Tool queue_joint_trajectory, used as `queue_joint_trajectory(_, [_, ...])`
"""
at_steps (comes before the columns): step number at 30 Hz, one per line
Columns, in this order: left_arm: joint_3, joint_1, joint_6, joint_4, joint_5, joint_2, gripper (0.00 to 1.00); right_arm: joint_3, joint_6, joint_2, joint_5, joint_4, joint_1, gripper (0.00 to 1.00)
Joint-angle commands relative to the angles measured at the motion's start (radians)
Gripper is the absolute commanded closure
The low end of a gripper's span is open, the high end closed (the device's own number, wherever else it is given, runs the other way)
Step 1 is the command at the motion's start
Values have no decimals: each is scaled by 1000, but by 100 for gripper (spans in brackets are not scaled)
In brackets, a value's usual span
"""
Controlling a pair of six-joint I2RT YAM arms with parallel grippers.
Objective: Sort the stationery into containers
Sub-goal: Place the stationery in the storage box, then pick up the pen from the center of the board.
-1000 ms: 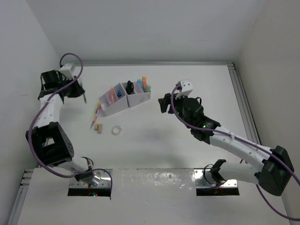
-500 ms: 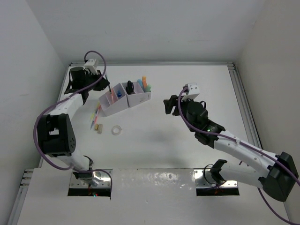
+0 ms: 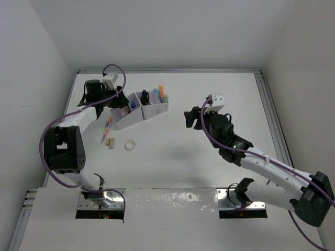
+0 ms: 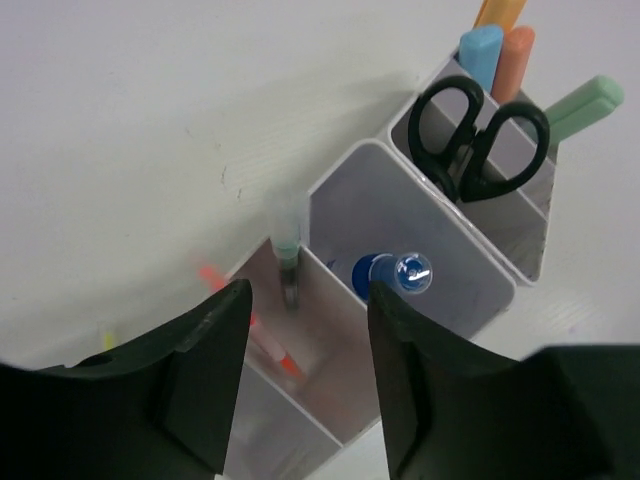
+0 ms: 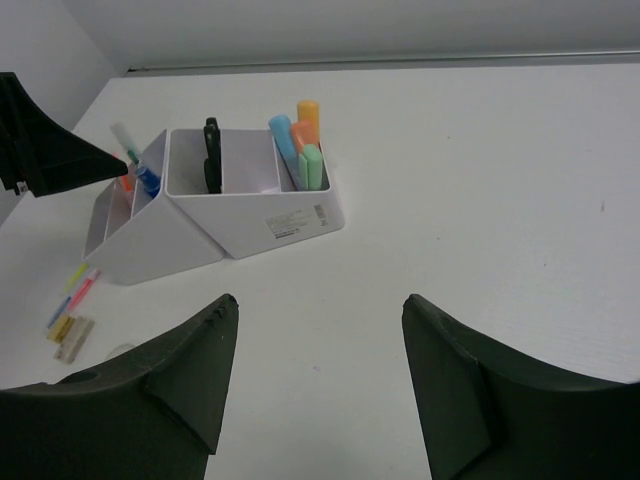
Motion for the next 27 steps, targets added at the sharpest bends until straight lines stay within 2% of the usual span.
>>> queue_joint_trajectory(1, [89,-8,43,-56,-3,-12,50,1,2,-14,17,27,3,34])
queue_joint_trajectory(2, [106,-8,49,-90,-9,-13,46,3,3,-14,17,25,3,34])
queue_joint_trajectory(4, [169,-4,46,-90,-17,-16,45,3,2,-15,13,22,4,34])
queue_joint_trajectory(5, [189,-1,37,-163,-49,-18,44,3,3,-14,10,21,4,34])
queue_joint_trajectory(7, [251,28,23,-191,-66,-24,44,1,6,-15,7,13,4,34])
queue_joint_trajectory(9, [287,63,14,-233,-95,-28,50,-1,14,-20,7,3,3,34])
queue_joint_trajectory(10, [298,73,27,-250,-113,-27,56,-2,20,-22,6,-4,3,34])
queue_joint_trajectory(11, [304,76,71,-295,-156,-25,76,-7,21,-25,10,-7,3,35])
queue_joint_trajectory(12, [312,77,96,-320,-176,-22,87,-11,24,-32,10,-7,4,35])
queue_joint_trajectory(13, [311,81,125,-345,-202,-12,96,-23,32,-35,10,-10,4,35])
queue_joint_trajectory(14, [304,82,165,-386,-236,-9,100,-37,37,-41,13,-10,3,35])
queue_joint_trajectory(18, [178,122,234,-391,-242,-7,100,-66,52,-61,17,-13,6,35])
queue_joint_trajectory(22, [76,142,319,-347,-259,7,88,-88,66,-71,18,-21,6,35])
queue_joint_trajectory(27, [1,156,343,-307,-297,51,88,-119,71,-89,42,-24,6,35])
